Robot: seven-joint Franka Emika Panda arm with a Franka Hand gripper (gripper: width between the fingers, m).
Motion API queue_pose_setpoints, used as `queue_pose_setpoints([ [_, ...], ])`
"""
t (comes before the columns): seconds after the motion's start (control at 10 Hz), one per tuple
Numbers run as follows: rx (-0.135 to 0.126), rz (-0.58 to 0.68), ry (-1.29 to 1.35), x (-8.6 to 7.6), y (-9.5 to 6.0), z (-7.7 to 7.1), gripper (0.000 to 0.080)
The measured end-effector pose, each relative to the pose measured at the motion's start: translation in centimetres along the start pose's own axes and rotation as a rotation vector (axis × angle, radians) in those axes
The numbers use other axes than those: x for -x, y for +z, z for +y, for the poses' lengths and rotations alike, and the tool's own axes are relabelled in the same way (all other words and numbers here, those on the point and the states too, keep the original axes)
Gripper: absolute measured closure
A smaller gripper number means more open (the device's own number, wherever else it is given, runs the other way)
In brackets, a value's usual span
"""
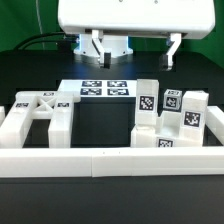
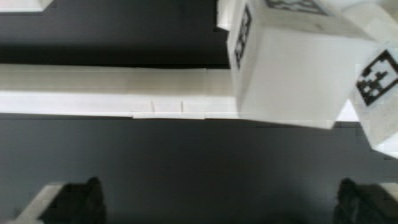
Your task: Assemble chair
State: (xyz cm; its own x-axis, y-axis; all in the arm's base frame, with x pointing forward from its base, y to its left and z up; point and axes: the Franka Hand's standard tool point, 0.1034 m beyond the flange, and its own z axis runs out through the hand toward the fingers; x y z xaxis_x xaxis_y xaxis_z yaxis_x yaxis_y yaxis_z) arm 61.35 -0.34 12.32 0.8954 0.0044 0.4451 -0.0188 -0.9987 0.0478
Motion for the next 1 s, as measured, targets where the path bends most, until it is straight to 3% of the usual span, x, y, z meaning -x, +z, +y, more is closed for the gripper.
queue_pose_setpoints([
  [0.2,-0.009,-0.038,0.002,0.3,0.2,-0.2,0.015],
  [0.4,-0.053,-0.214,0.025,0.3,0.4,-1.2,0.015],
  [0.6,-0.07,-0.338,0.029,1.5,1.0,-1.7,0.015],
  [1.0,-0.06,-0.354,0.027,3.0,2.3,-1.7,0.015],
])
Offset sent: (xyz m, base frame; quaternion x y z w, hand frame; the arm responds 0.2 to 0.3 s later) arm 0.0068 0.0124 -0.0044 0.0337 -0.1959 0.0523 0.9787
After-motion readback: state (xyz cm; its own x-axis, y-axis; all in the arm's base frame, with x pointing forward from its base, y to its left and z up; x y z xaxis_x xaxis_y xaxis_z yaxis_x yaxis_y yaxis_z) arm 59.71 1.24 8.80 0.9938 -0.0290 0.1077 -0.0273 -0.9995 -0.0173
